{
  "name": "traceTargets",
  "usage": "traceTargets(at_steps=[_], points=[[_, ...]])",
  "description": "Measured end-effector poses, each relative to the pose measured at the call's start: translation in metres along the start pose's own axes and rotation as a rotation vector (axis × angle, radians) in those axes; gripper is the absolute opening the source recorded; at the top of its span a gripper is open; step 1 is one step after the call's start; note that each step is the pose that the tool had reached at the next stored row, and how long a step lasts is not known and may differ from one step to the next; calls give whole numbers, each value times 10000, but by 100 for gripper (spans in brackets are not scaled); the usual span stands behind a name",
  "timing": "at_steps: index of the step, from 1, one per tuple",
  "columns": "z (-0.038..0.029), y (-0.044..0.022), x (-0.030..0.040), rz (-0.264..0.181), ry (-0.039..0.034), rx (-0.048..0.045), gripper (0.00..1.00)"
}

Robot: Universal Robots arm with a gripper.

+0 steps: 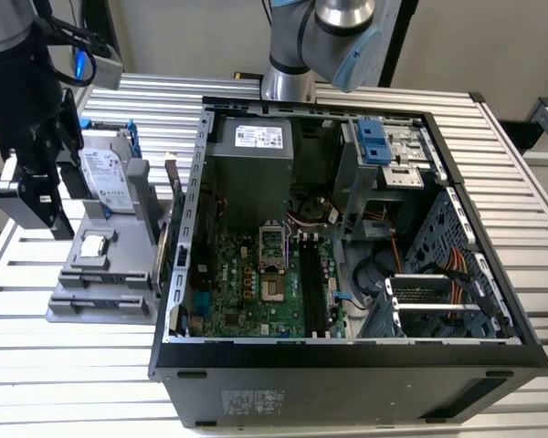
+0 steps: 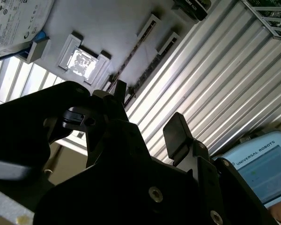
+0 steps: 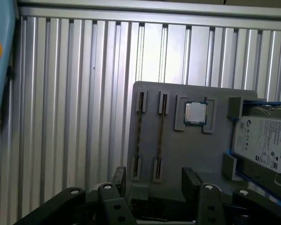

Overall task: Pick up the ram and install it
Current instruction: 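Pick up the ram and move it above insertion slot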

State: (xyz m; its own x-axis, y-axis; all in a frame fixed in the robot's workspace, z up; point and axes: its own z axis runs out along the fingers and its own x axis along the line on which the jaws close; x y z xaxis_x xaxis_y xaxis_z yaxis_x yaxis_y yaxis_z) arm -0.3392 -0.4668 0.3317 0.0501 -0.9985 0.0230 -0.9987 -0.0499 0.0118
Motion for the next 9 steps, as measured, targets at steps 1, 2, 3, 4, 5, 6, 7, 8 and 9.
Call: traceTargets(at_steps=[1,2,3,4,5,6,7,8,9], points=[[1,0,0,0,0,-1,100],[2,0,0,0,-4,-1,100],[3,0,0,0,-16,2,100],[3,0,0,-1,-30,3,100],[7,-1,0,0,-35,5,100],[13,-1,-1,0,-35,5,100],[20,-1,0,0,-35,5,100],[27,-1,-1,0,-34,4,100],[34,-2,-1,0,-28,3,100]])
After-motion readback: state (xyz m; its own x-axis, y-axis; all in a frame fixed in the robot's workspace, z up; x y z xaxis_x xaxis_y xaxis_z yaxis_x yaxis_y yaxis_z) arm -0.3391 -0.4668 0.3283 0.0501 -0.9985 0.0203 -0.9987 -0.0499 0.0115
